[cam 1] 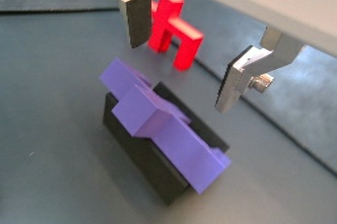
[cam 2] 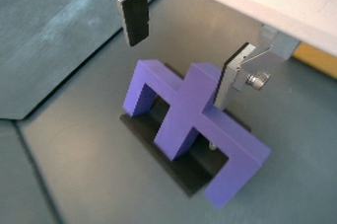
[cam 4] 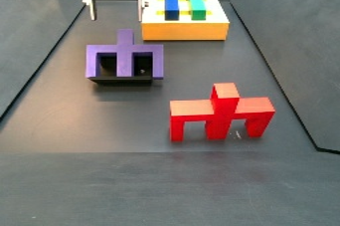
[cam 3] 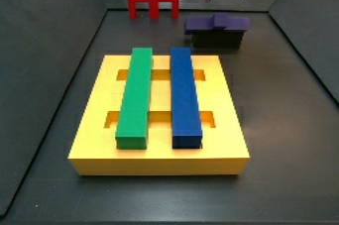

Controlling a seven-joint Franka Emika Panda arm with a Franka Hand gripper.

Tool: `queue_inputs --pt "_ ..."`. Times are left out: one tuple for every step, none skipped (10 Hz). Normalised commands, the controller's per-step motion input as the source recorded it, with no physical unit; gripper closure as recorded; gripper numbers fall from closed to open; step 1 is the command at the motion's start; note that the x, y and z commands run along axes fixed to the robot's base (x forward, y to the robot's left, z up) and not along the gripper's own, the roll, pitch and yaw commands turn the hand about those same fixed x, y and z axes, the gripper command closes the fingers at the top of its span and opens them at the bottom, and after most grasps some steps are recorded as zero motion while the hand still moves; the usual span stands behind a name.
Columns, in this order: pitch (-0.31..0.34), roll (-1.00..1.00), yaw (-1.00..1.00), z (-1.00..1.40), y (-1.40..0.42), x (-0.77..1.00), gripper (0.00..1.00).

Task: Pick up the purple object. Move up. Place the purple object on the fixture. Regrasp the purple object. Move to above the board. Insert the purple object.
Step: Regrasp the purple object.

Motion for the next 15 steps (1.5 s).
queue_inputs --pt "0.42 0.95 0.0 -0.05 -0.09 -0.04 0.0" --pt "0.469 0.88 -0.02 -0.08 -0.11 -0.01 0.0" --pt "0.451 0.8 -0.04 -0.19 -0.15 0.0 0.0" --pt "0.4 0.74 -0.02 -0.25 -0.17 0.0 0.0" --pt "0.329 0.71 -0.01 -0.26 -0.22 0.02 0.0" --pt "0.209 0.65 0.0 -0.25 -0.22 0.14 0.0" --pt "0.194 0.64 0.02 -0.23 -0.19 0.18 0.0" --pt "0.106 0.61 0.06 -0.24 -0.17 0.17 0.0" --pt "0.04 0.65 0.07 -0.25 -0.16 0.1 0.0" --pt "0.003 0.71 0.07 -0.21 -0.12 0.0 0.0" --pt "0.0 0.65 0.09 -0.21 -0.12 0.05 0.0" --pt "0.0 0.53 0.08 -0.23 -0.1 0.08 0.0" --pt "0.0 0.12 0.05 -0.24 0.0 0.08 0.0" --pt "-0.023 -0.11 0.0 -0.05 0.0 0.0 0.0" --pt "0.0 -0.03 0.0 0.0 0.0 0.0 0.0"
